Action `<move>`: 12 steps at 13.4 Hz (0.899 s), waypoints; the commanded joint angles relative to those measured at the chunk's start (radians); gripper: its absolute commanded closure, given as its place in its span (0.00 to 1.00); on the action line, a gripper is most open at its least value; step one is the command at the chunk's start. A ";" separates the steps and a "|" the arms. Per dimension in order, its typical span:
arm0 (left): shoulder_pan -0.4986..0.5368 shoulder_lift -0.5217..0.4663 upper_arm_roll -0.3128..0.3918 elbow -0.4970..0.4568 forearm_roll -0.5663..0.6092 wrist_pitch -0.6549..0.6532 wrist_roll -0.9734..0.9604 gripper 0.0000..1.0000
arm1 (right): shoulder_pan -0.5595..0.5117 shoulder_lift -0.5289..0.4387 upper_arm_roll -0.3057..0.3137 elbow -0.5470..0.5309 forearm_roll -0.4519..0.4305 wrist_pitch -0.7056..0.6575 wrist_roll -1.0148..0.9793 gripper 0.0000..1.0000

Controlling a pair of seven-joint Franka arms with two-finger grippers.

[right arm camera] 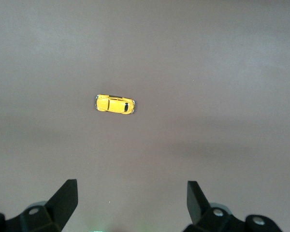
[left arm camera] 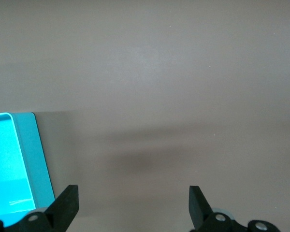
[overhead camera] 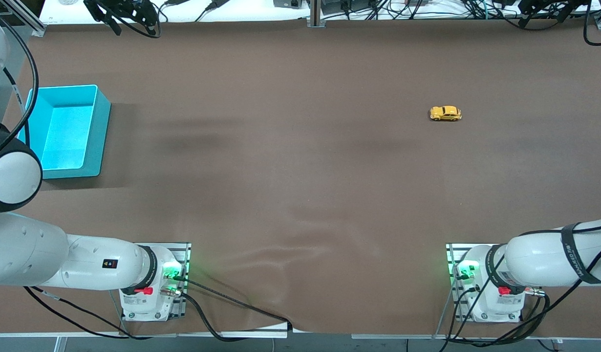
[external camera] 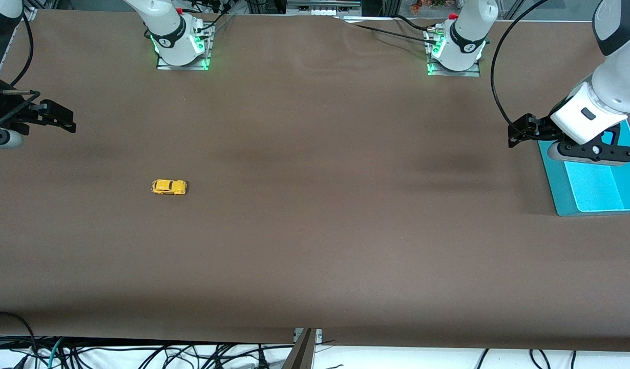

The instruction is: Wind and store yellow beetle car

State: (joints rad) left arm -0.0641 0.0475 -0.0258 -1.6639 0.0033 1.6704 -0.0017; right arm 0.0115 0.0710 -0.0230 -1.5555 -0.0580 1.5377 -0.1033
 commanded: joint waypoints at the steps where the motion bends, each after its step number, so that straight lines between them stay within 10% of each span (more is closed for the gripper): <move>1: -0.003 -0.006 0.001 0.010 0.004 -0.017 -0.007 0.00 | -0.015 0.001 0.006 0.008 0.001 0.002 0.005 0.00; 12: -0.003 -0.006 0.001 0.010 0.004 -0.017 -0.007 0.00 | 0.045 0.042 0.020 0.005 0.040 -0.025 0.005 0.00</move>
State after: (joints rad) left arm -0.0641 0.0475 -0.0258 -1.6639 0.0033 1.6704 -0.0017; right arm 0.0512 0.1070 -0.0030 -1.5572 -0.0369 1.5341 -0.1033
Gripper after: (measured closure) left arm 0.000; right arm 0.000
